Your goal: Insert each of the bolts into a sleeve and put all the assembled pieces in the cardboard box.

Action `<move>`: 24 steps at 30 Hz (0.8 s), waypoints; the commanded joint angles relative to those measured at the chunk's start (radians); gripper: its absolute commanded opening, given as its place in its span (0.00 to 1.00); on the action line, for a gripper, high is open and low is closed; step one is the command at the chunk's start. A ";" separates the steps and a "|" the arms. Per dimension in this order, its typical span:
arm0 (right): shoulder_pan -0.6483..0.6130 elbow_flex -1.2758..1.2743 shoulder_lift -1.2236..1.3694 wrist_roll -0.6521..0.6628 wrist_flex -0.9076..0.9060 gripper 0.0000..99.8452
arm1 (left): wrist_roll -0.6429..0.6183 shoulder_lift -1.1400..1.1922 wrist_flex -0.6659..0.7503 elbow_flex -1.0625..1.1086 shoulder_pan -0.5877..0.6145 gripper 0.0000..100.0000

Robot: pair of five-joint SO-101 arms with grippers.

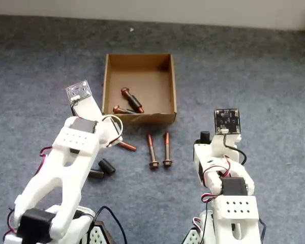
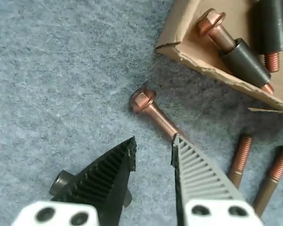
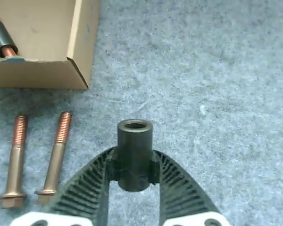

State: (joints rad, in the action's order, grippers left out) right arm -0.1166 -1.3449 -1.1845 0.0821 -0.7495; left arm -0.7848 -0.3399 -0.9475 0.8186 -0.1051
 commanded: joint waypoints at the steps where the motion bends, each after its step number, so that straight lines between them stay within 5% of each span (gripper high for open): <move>1: 0.005 0.008 -0.019 -0.005 0.031 0.01 | -0.034 0.070 0.074 -0.048 -0.016 0.15; 15: 0.004 0.007 -0.019 -0.005 0.031 0.01 | -0.038 0.394 0.086 -0.223 -0.008 0.15; 19: 0.004 0.007 -0.019 -0.005 0.031 0.01 | -0.080 0.406 0.089 -0.234 0.001 0.01; 24: 0.004 0.007 -0.019 -0.005 0.031 0.01 | -0.080 0.406 0.091 -0.236 0.004 0.00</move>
State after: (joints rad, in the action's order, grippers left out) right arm -0.1166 -1.3449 -1.1845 0.0821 -0.7495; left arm -0.8539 0.0652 -0.8661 0.6206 -0.1082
